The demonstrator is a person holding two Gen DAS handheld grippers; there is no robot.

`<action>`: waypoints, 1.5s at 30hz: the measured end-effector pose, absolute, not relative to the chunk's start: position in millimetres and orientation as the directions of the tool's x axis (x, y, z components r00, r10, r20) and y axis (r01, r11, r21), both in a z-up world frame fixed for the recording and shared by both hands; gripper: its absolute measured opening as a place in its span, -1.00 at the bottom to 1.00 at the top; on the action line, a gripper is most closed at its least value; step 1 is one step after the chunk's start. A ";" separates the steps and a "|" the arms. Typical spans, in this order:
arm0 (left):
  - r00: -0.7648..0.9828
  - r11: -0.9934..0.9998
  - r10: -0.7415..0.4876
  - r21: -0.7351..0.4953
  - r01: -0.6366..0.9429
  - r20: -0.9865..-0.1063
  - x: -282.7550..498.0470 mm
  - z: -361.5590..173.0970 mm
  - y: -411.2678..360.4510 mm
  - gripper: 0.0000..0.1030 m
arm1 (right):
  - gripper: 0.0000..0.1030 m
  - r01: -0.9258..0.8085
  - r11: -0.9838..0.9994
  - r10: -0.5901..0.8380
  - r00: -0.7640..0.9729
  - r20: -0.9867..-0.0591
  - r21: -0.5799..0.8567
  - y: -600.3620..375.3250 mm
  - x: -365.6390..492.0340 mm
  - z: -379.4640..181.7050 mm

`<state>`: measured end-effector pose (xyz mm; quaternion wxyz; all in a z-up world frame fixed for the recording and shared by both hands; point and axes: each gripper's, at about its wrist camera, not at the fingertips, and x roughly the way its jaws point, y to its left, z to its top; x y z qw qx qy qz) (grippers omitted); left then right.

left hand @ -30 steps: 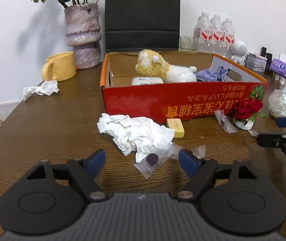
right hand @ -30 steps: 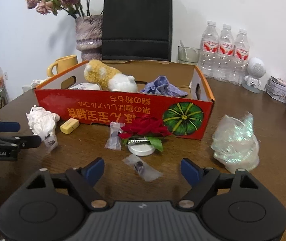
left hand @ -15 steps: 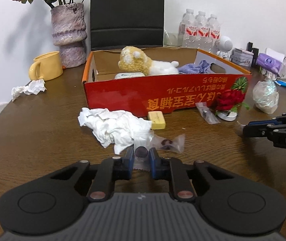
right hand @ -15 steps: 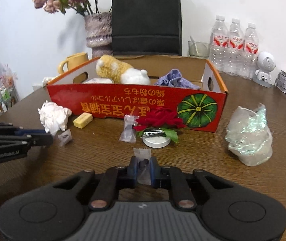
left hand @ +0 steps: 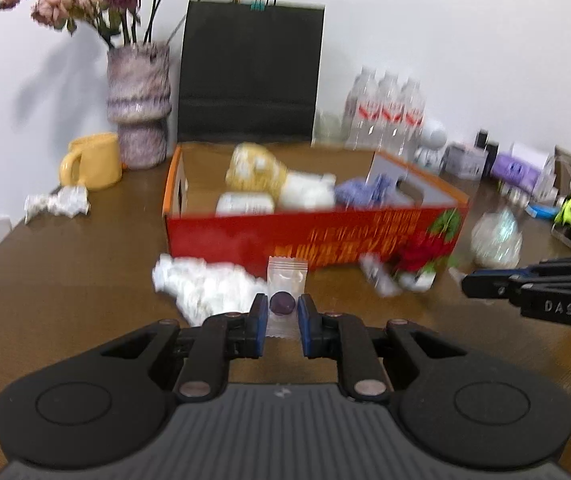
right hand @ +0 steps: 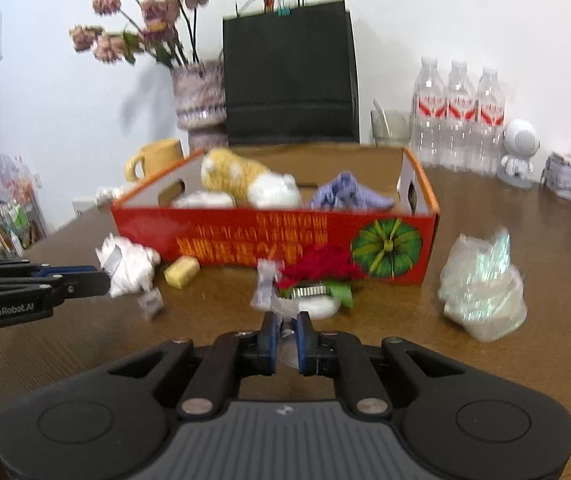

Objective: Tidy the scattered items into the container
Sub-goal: 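Carry both clear packets into the box and open both grippers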

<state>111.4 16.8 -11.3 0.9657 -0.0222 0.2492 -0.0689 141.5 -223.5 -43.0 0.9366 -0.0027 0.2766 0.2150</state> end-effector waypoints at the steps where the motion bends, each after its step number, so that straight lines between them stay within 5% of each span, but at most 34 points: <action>1: 0.874 0.988 -0.152 -0.085 0.127 -0.462 113.0 -5.0 16.7 -0.68 | -0.83 -0.408 0.905 0.410 0.762 -0.502 0.120 -224.2 142.4 -36.5; 7: 0.911 0.983 -0.174 -0.119 0.139 -0.374 149.8 28.4 11.6 -0.67 | -0.83 -0.420 0.897 0.437 0.803 -0.404 0.135 -219.4 170.6 1.4; 13: 0.906 0.976 -0.189 -0.172 0.132 -0.379 209.0 30.4 4.2 -0.67 | -0.83 -0.398 0.901 0.434 0.816 -0.381 0.174 -211.8 222.8 10.4; 24: 0.844 0.968 -0.209 -0.226 0.108 -0.494 276.4 -16.7 4.7 -0.67 | -0.83 -0.340 0.919 0.394 0.791 -0.468 0.199 -214.8 298.2 -23.3; 35: 0.852 0.974 -0.197 -0.194 0.114 -0.485 269.4 -12.7 3.2 -0.65 | -0.79 -0.330 0.927 0.373 0.785 -0.494 0.176 -214.8 299.6 -29.7; 36: 0.851 0.975 -0.197 -0.187 0.119 -0.487 269.0 -11.6 2.4 -0.63 | -0.70 -0.326 0.930 0.366 0.786 -0.499 0.169 -214.0 299.3 -29.0; 38: 0.850 0.978 -0.191 -0.171 0.120 -0.491 268.6 -7.7 0.0 -0.11 | 0.07 -0.312 0.938 0.343 0.783 -0.519 0.148 -211.8 299.7 -27.0; 39: 0.853 0.981 -0.174 -0.159 0.109 -0.491 267.5 -4.8 -0.7 0.56 | 0.76 -0.303 0.943 0.329 0.787 -0.522 0.138 -211.0 298.7 -25.5; 40: 0.861 0.988 -0.138 -0.134 0.082 -0.490 266.4 -1.9 -1.5 0.82 | 0.96 -0.296 0.947 0.317 0.797 -0.514 0.126 -210.6 296.6 -23.4; 42: 0.875 0.995 -0.086 -0.087 0.050 -0.476 264.1 3.2 -2.7 1.00 | 0.97 -0.282 0.954 0.294 0.813 -0.502 0.101 -210.4 293.5 -17.8; 45: 0.881 0.996 -0.071 -0.085 0.035 -0.467 262.3 6.7 -0.9 1.00 | 1.00 -0.274 0.955 0.292 0.812 -0.506 0.111 -212.1 292.6 -13.9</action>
